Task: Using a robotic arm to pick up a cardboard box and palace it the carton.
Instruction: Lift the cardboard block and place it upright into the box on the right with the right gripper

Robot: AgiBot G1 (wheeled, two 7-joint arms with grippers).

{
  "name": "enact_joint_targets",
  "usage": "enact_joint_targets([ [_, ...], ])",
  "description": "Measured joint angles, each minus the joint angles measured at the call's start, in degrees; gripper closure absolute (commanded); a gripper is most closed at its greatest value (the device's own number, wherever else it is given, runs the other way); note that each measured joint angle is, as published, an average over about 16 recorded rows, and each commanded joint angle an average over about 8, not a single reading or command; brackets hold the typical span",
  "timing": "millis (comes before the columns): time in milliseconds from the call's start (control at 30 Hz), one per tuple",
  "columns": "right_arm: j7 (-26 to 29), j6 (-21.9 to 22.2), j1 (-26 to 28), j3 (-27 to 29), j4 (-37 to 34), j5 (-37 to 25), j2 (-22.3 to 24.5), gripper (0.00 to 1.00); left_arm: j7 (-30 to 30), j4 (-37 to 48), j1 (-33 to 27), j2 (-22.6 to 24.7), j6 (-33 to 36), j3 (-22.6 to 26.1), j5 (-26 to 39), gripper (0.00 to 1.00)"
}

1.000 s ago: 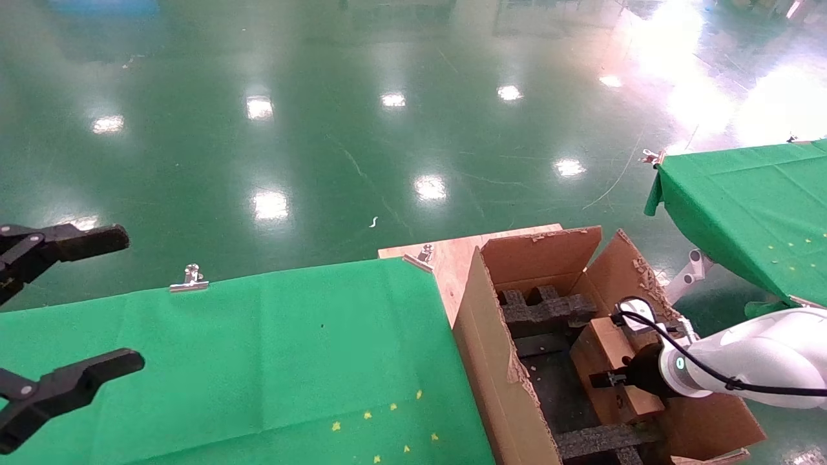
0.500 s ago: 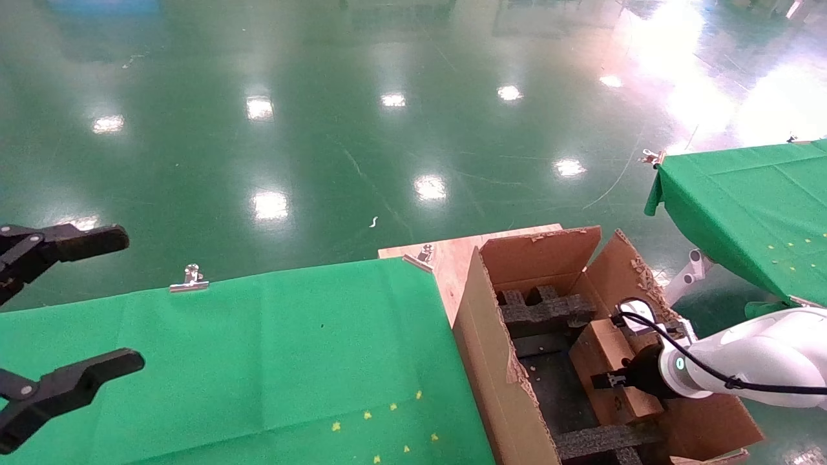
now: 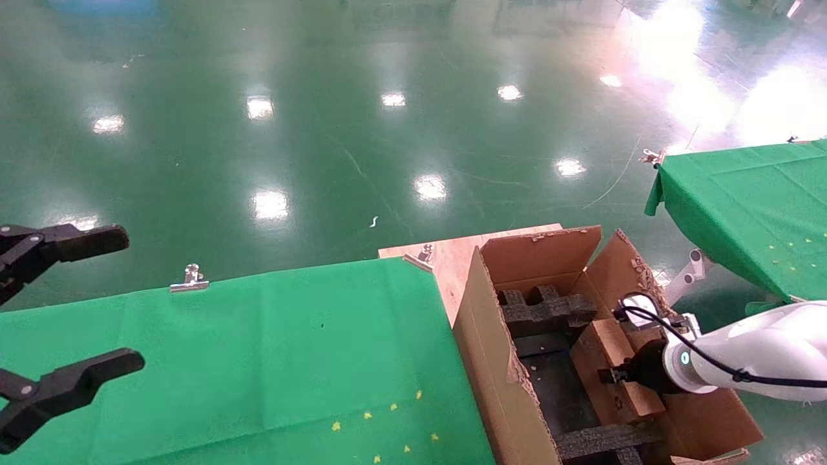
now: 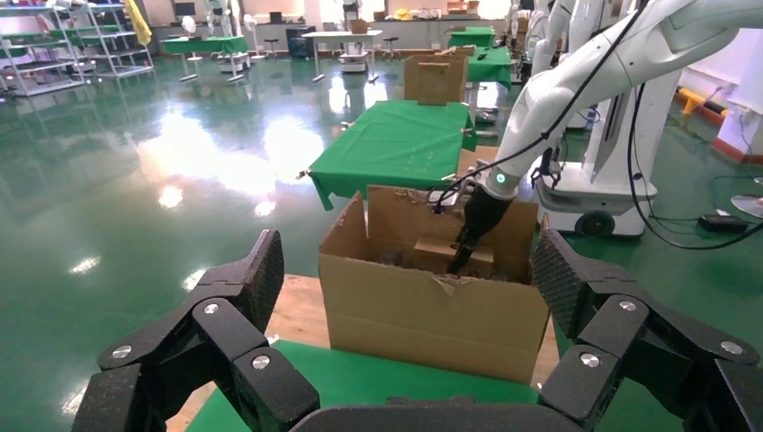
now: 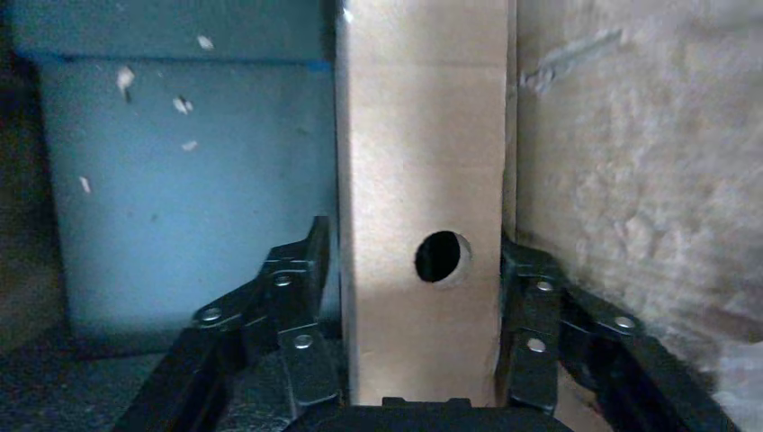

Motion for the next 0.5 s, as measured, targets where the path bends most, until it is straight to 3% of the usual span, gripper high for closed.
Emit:
enact_joint_targets([
  [500,-2.5,-4.0,10.4,4.7,11.3,3.1,5.2,0.00,0.0,0.0,0.0,0.0,0.0,0.0,0.0,0.00],
])
